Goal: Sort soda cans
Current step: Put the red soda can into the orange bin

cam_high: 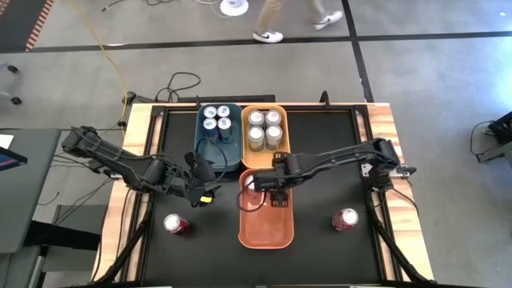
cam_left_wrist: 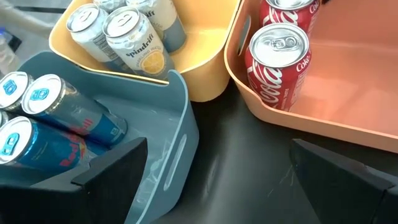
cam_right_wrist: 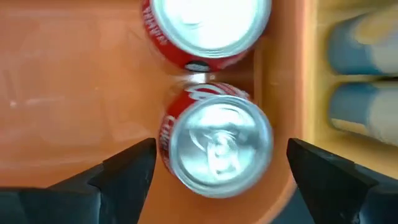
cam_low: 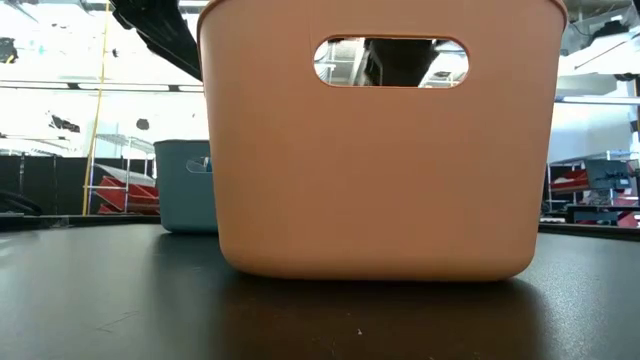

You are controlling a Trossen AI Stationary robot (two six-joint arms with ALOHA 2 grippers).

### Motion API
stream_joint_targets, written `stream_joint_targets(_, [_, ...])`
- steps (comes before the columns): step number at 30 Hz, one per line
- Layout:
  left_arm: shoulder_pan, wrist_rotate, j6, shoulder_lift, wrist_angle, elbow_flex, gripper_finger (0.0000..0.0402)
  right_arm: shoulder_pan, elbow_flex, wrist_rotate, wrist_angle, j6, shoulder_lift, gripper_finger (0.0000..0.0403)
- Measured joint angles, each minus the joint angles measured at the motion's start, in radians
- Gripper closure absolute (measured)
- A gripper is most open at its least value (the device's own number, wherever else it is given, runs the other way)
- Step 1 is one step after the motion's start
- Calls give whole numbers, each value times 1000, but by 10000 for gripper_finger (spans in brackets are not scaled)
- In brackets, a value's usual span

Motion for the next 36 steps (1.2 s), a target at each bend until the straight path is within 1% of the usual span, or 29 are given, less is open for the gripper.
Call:
stream_joint_targets(4, [0, 0, -1, 0, -7, 0, 13, 13, 0, 19, -50, 51, -70, 32])
stream_joint_targets(8, [-2, 0, -11, 0, -8, -11, 13, 41, 0, 45, -123, 139, -162, 32])
stream_joint_targets(13, [-5, 0, -31, 0, 1, -42, 13, 95, 0, 57, -216, 289, -275, 31])
stream_joint_targets(17, [-6, -1, -59, 0, 0, -74, 13, 155, 0, 58, -317, 435, -332, 31])
stream_joint_targets(20, [-6, -1, -73, 0, 7, -90, 13, 210, 0, 57, -397, 544, -353, 31])
stream_joint_targets(26, [-6, 0, -74, 0, 20, -124, 13, 334, -21, 54, -393, 707, -375, 31])
stream_joint_targets(29, [-6, 1, -73, 0, 33, -142, 13, 393, -52, 45, -395, 795, -377, 31])
stream_joint_targets(32, [-6, 2, -77, 0, 31, -152, 13, 442, -98, 2, -395, 896, -376, 31])
stream_joint_targets(36, [-7, 3, -86, 0, 33, -155, 13, 493, -177, -48, -395, 1091, -375, 31])
